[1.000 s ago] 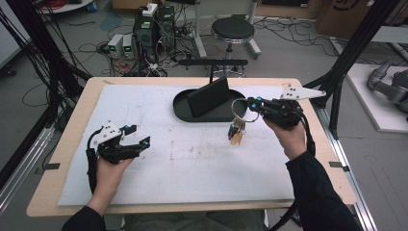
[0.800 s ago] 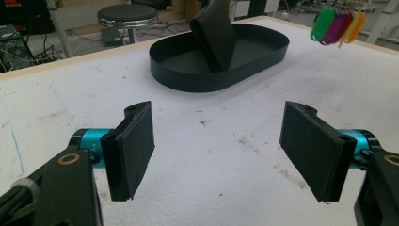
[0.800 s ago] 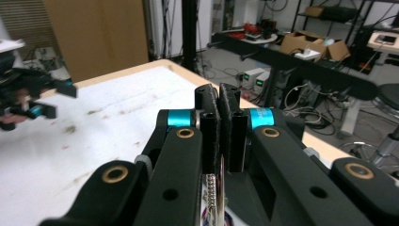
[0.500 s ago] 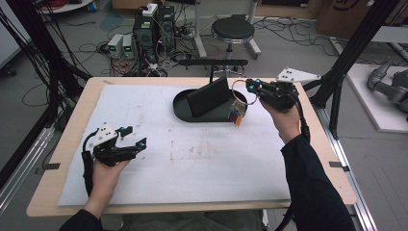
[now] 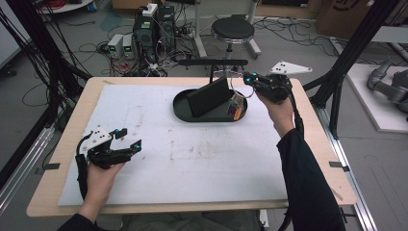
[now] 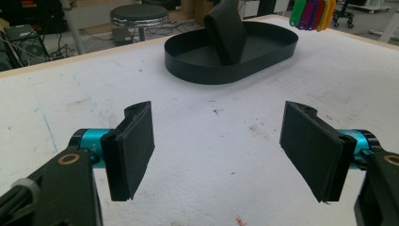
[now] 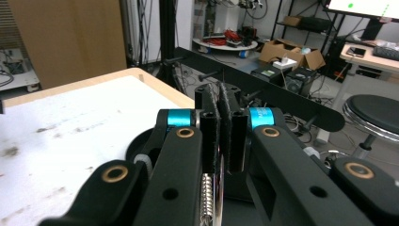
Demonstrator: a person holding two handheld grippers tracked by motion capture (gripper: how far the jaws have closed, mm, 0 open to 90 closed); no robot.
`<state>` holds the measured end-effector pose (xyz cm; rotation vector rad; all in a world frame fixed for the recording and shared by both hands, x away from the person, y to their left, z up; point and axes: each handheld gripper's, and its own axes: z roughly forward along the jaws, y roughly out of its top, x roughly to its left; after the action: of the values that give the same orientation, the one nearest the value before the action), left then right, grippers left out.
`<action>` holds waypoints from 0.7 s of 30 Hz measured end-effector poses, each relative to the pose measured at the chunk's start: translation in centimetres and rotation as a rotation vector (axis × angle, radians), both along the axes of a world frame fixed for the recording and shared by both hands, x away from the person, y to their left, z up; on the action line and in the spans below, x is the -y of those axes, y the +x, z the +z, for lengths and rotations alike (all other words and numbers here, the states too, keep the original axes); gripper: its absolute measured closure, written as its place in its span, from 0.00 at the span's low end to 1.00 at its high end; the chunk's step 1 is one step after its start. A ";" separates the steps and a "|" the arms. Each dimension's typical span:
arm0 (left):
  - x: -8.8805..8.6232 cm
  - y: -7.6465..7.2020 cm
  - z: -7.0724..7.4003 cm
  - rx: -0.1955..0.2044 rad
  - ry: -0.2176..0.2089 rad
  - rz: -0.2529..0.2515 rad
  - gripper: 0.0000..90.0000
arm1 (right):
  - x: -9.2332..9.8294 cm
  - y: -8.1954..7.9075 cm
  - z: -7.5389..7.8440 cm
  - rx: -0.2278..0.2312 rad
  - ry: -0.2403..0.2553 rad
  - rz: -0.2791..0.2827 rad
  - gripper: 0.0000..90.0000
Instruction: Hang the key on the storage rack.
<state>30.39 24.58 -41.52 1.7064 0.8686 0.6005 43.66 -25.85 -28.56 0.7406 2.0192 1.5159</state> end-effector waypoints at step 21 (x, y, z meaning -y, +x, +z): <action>0.1 0.0 -0.1 -0.001 0.014 -0.004 0.30 | 0.9 3.8 -2.1 -0.017 0.049 -0.077 0.98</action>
<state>30.44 24.43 -41.61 1.7213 0.8632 0.6043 47.42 -26.74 -30.69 0.8443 1.9491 1.5242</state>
